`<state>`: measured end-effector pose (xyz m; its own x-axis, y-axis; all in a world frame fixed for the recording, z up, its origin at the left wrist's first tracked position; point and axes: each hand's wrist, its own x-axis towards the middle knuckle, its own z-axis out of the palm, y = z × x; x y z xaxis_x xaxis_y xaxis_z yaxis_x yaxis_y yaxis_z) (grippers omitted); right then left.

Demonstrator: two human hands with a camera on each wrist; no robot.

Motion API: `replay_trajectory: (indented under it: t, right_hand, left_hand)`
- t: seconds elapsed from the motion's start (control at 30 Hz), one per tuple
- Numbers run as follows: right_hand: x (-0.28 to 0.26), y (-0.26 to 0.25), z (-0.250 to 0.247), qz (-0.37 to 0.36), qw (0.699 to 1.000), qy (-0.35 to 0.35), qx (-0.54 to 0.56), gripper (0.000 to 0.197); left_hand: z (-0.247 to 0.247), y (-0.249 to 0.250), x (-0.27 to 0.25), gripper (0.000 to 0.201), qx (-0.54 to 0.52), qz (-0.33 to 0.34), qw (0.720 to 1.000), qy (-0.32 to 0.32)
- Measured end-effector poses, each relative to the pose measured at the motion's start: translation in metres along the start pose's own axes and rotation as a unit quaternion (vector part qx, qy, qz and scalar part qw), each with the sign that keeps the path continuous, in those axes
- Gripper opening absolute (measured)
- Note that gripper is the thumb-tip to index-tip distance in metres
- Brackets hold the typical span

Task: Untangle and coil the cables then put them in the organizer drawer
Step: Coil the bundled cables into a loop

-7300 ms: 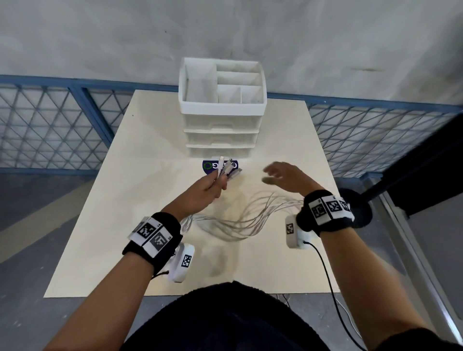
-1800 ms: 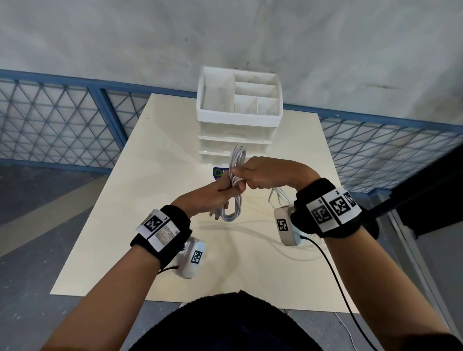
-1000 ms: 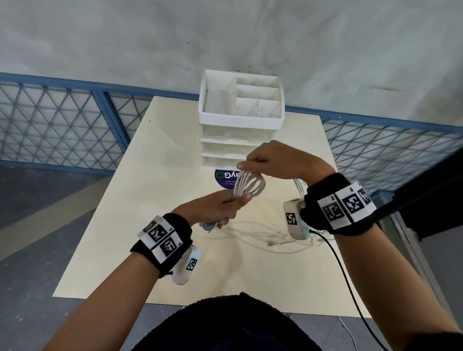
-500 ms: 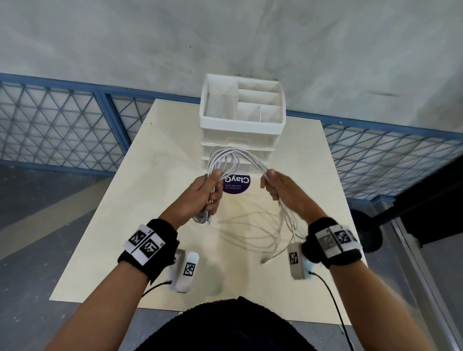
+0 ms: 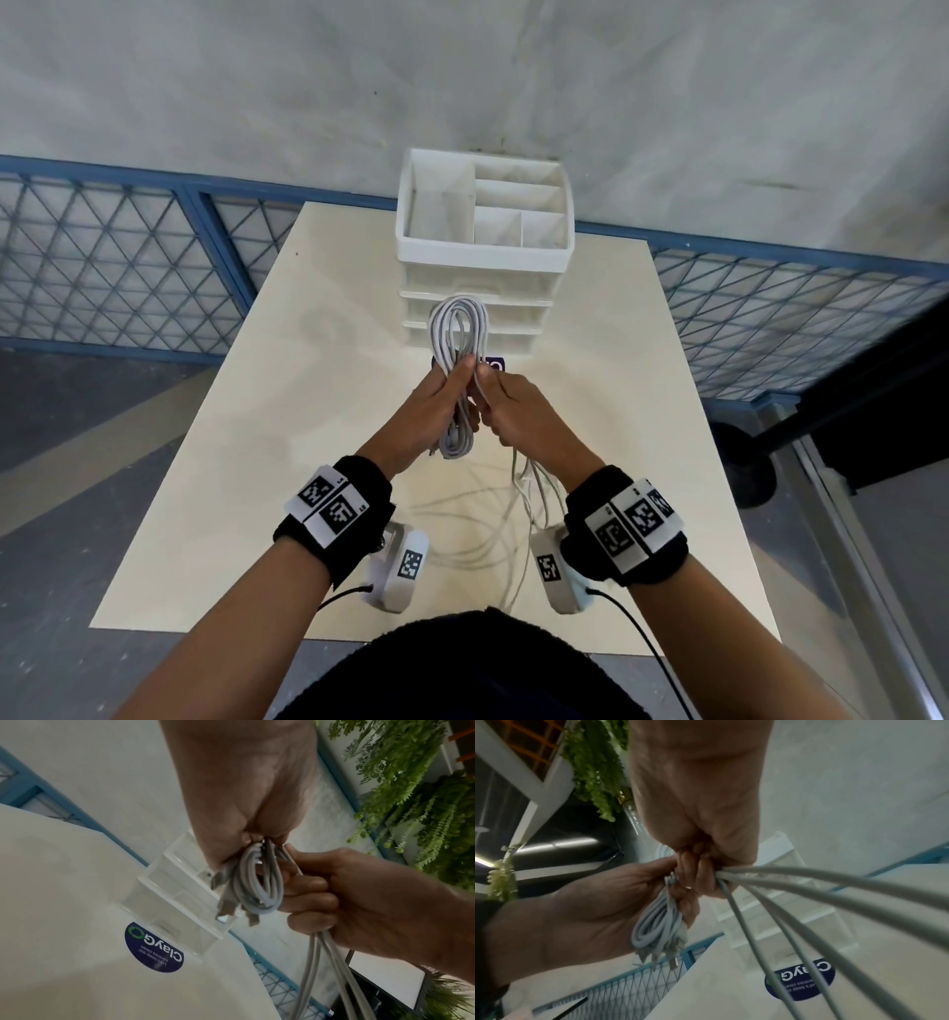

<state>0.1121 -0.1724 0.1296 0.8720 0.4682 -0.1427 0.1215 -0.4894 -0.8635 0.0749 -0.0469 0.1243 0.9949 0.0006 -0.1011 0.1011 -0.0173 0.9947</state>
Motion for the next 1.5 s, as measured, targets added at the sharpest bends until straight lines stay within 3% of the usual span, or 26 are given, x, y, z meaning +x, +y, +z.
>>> replay_trajectory:
  t: [0.3,0.5,0.63,0.87,1.1,1.17,1.27,1.37,1.5]
  right_hand:
    - [0.004,-0.012,-0.003,0.049,0.998,-0.042,0.023,0.05]
    - [0.002,-0.009,0.0,0.068,0.991,-0.084,0.076,0.048]
    - [0.002,-0.01,-0.002,0.049,0.985,-0.13,0.1,0.046]
    - [-0.022,0.005,0.001,0.037,0.965,-0.247,0.084,0.04]
    - [-0.033,0.014,-0.007,0.058,0.952,-0.297,0.037,0.036]
    - [-0.034,0.015,-0.017,0.041,0.957,-0.28,-0.063,0.029]
    - [-0.033,0.002,-0.02,-0.043,0.934,-0.27,-0.231,0.017]
    - [-0.032,-0.022,-0.024,-0.103,0.916,-0.266,-0.281,0.018]
    - [-0.019,-0.052,-0.037,-0.126,0.904,-0.302,-0.275,0.024]
  left_hand:
    - [0.003,-0.007,0.001,0.044,-0.053,-0.034,0.997,0.041]
    - [0.0,-0.012,0.001,0.036,-0.129,-0.047,0.991,0.003]
    - [-0.006,-0.011,0.004,0.034,-0.201,-0.057,0.978,0.029]
    - [-0.044,-0.003,0.023,0.034,-0.387,-0.014,0.908,0.16]
    - [-0.069,0.002,0.022,0.035,-0.318,0.037,0.915,0.246]
    - [-0.075,-0.002,0.02,0.037,-0.249,0.053,0.931,0.262]
    - [-0.071,-0.007,0.019,0.037,-0.144,0.054,0.952,0.266]
    - [-0.06,-0.009,0.02,0.034,-0.099,0.032,0.969,0.222]
    - [-0.039,-0.015,0.014,0.029,-0.029,-0.004,0.993,0.116]
